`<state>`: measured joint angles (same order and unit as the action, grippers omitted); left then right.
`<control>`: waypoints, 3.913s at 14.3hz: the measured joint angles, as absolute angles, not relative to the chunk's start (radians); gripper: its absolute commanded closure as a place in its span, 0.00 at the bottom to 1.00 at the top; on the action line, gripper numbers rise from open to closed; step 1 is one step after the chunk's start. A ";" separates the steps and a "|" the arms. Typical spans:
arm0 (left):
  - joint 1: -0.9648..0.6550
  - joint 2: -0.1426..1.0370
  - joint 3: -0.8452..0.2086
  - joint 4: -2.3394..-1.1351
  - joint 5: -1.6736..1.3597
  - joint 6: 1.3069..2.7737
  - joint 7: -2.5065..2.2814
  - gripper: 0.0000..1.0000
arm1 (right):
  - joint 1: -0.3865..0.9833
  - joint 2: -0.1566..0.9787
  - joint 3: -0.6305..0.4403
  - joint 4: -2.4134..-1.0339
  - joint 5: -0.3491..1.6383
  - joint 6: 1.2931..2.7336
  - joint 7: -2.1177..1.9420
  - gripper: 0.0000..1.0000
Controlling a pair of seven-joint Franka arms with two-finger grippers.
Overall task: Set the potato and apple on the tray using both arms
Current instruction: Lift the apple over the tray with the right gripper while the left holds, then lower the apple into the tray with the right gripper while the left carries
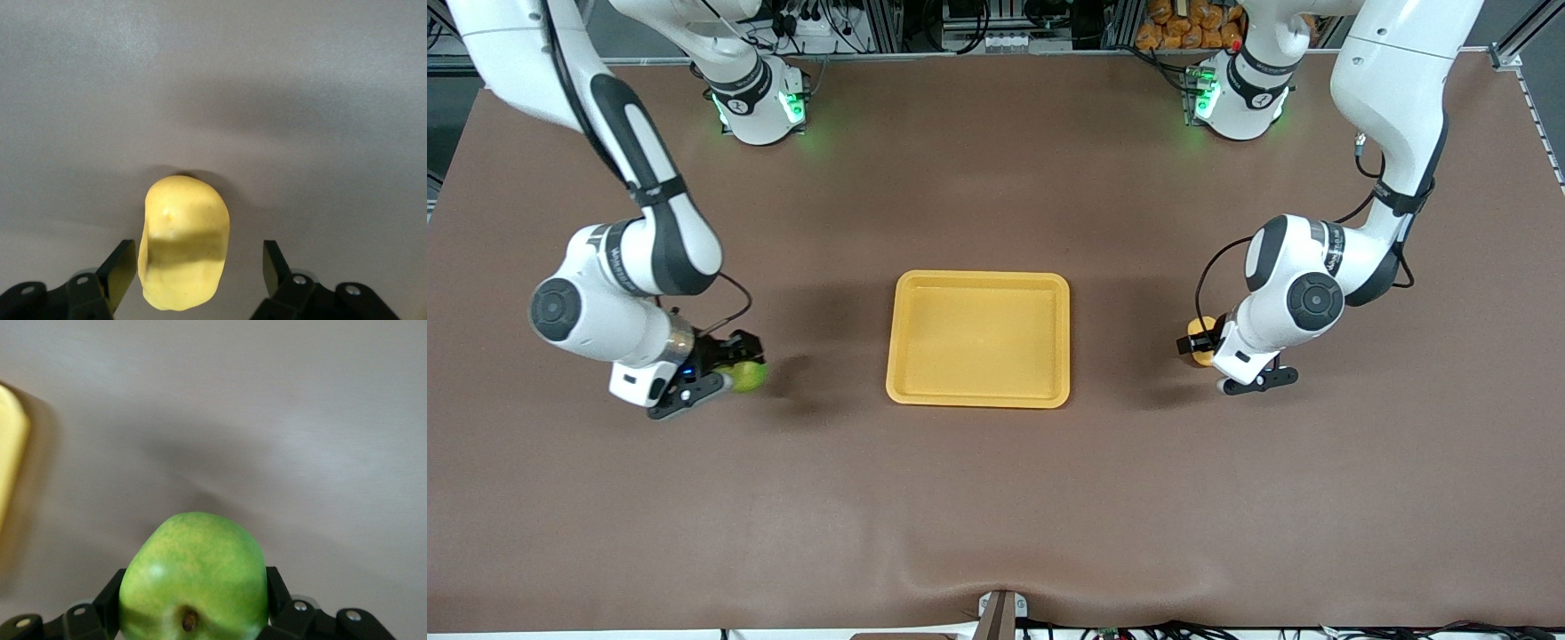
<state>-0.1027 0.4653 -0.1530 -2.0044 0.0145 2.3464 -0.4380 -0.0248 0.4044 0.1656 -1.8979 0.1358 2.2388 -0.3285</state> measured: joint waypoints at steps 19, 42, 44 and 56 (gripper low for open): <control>-0.102 0.480 -0.152 -2.016 0.014 2.352 -0.438 0.40 | 0.302 0.449 0.244 -1.830 0.135 2.211 1.111 0.92; -0.184 0.442 -0.160 -1.981 0.014 2.337 -0.438 0.57 | 0.400 0.605 0.225 -1.826 0.058 2.342 1.491 0.00; -0.219 0.442 -0.162 -1.963 0.014 2.336 -0.438 0.57 | 0.400 0.616 0.224 -1.826 0.052 2.342 1.491 0.00; -0.396 0.515 -0.163 -1.774 0.073 2.334 -0.438 0.56 | 0.405 0.570 0.219 -1.570 0.051 1.982 1.520 0.00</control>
